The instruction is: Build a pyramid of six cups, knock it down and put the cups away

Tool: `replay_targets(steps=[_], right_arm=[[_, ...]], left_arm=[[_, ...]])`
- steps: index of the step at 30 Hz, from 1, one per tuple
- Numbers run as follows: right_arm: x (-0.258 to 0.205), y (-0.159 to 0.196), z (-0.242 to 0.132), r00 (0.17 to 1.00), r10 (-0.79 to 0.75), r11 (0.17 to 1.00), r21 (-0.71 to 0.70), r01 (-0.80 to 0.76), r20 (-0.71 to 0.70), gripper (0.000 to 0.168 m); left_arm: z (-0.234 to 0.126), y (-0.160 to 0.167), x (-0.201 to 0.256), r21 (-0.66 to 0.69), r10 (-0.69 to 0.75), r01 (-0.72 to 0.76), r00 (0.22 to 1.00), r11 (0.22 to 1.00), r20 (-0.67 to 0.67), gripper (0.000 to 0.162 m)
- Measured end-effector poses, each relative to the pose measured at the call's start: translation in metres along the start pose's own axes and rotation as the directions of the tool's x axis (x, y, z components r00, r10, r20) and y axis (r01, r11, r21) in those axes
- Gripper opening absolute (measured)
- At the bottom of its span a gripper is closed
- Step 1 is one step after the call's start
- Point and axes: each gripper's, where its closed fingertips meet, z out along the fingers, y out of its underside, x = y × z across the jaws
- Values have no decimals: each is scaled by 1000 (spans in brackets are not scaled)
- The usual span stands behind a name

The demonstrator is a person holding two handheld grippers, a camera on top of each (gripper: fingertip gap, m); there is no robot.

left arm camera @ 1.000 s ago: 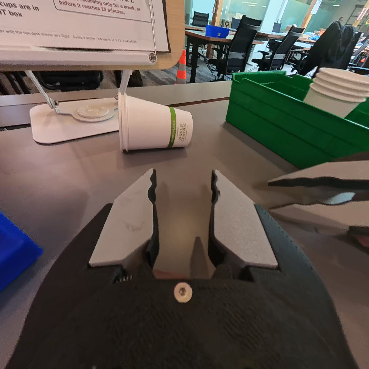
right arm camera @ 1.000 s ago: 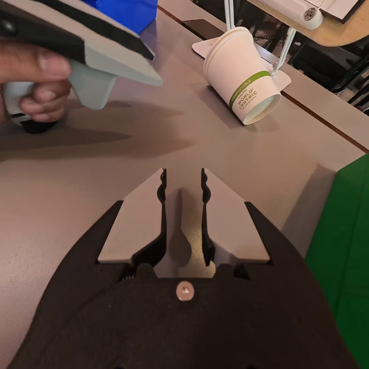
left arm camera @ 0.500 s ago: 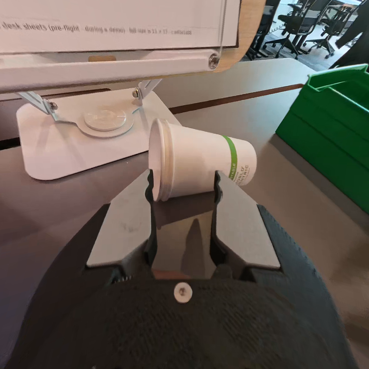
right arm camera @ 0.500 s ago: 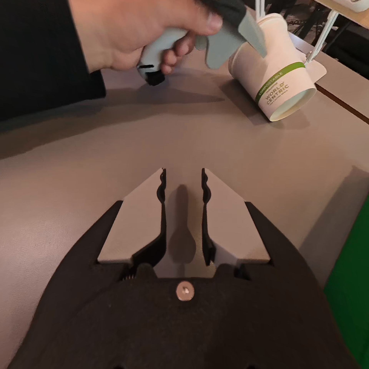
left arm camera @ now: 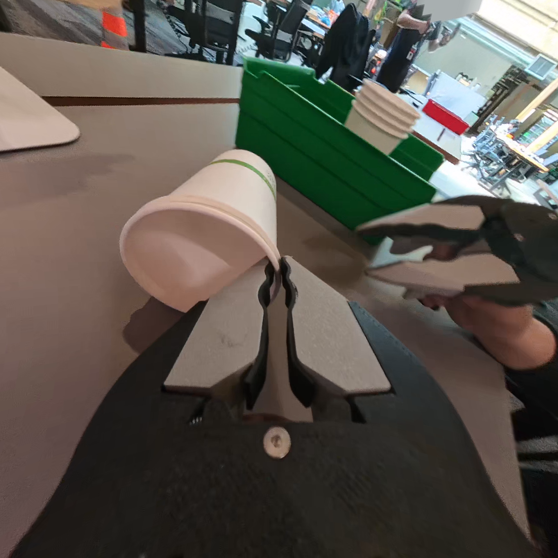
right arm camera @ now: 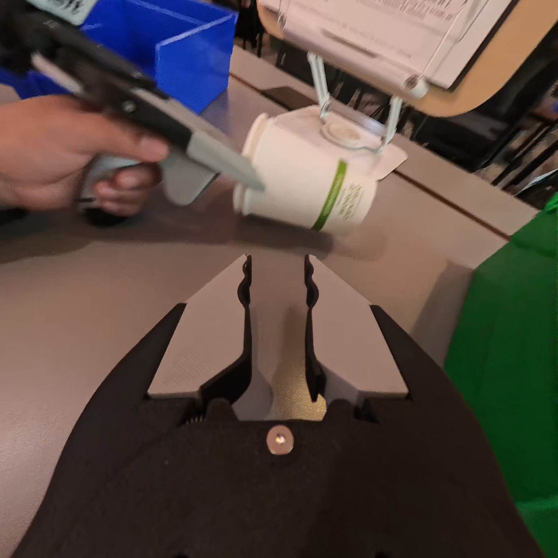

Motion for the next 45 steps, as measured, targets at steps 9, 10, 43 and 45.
replay_targets(steps=[9,10,43,45], right_arm=[[-4,-14,-20,999,-15,990,141,21,-47,33],[-5,-17,-19,999,-16,988,150,21,-34,34],[-16,-29,-19,999,-15,978,210,7,37,49],[-15,-27,-18,1000,-21,981,193,16,23,48]], left_arm=[[-14,35,72,-49,209,-215,972,975,-112,1],[-12,36,73,-52,216,-223,970,973,-113,1],[-6,44,90,-50,467,-471,882,881,-68,3],[-6,44,90,-53,472,-476,879,878,-67,5]])
